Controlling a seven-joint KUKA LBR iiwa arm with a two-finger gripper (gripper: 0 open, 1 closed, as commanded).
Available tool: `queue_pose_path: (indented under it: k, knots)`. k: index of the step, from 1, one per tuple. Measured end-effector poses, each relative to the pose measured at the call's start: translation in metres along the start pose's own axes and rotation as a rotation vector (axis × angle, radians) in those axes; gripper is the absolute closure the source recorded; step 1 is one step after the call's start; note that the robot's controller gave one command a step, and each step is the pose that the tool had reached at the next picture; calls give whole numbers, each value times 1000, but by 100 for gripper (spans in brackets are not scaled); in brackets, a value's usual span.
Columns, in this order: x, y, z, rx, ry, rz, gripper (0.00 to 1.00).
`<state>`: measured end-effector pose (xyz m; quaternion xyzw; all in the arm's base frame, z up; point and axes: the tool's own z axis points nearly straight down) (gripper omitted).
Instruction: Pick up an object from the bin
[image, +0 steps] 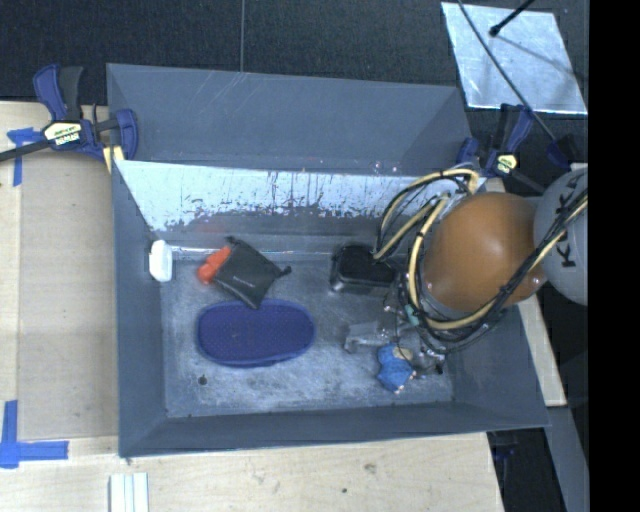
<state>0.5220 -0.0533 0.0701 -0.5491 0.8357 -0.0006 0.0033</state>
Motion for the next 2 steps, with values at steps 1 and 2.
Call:
queue_pose_path:
  k: [1,2]
  knots:
    - [0,0,0,0,0,4,100]
    - [1,20,-130,5,1,90,100]
